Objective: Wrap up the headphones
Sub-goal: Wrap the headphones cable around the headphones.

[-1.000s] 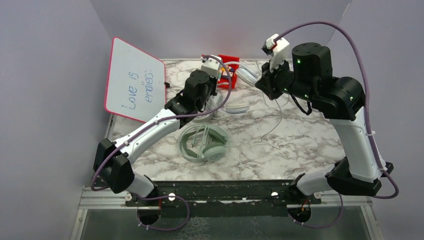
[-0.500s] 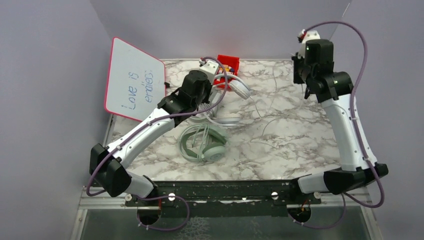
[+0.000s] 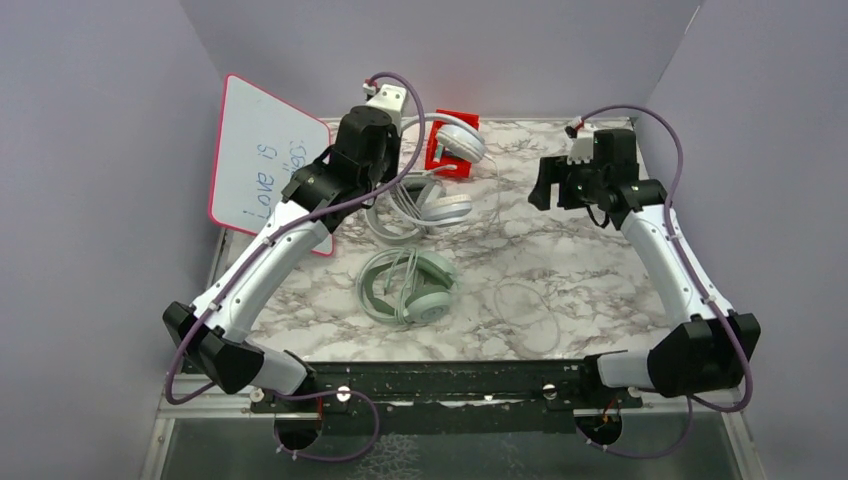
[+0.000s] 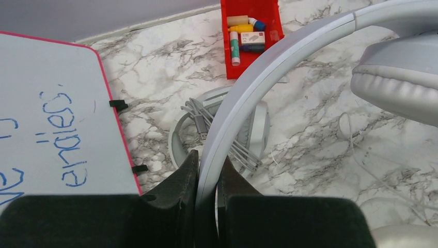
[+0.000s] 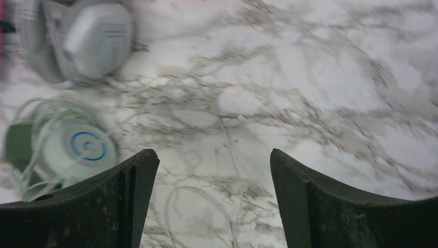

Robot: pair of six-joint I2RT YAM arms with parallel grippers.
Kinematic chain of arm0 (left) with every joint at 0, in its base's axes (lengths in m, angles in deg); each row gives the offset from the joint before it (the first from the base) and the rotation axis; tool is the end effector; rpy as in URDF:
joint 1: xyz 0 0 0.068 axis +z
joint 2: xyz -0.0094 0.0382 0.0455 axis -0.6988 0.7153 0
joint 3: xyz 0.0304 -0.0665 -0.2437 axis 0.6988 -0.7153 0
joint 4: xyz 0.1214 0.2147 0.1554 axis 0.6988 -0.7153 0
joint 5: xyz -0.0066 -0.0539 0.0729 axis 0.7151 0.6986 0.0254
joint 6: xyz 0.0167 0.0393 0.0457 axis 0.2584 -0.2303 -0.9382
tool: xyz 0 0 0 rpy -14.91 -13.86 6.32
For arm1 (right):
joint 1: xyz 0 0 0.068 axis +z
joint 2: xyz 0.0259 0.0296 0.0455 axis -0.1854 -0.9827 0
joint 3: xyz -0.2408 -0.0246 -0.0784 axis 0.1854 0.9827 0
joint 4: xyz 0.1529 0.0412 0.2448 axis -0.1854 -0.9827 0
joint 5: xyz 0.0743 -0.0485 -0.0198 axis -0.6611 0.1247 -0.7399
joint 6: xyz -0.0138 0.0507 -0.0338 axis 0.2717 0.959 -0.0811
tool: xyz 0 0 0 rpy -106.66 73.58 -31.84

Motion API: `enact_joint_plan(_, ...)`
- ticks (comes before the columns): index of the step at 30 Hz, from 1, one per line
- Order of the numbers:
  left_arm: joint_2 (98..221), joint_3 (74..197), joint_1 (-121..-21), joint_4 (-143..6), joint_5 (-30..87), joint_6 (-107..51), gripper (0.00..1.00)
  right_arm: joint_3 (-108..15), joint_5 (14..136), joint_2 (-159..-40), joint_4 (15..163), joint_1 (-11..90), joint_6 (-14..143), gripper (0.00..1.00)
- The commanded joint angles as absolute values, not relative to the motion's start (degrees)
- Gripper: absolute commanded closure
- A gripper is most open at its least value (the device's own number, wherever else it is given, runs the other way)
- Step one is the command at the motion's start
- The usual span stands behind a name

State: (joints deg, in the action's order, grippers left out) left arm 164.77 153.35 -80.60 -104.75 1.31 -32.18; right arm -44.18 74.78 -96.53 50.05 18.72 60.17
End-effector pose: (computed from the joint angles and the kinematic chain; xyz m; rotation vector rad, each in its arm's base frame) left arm 0.2919 -0.1952 0.4108 0.2879 1.9601 -0.1651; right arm 0.3314 0.0537 0.3046 -0.1883 2.3457 0.2587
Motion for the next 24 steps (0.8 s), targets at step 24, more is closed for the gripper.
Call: enact_joint_plan(24, 166.8, 173.7, -70.1, -116.1, 29.5, -22.2, 1.00, -16.3, 11.3, -93.2, 121.9, 22.5, 66.8, 0.20)
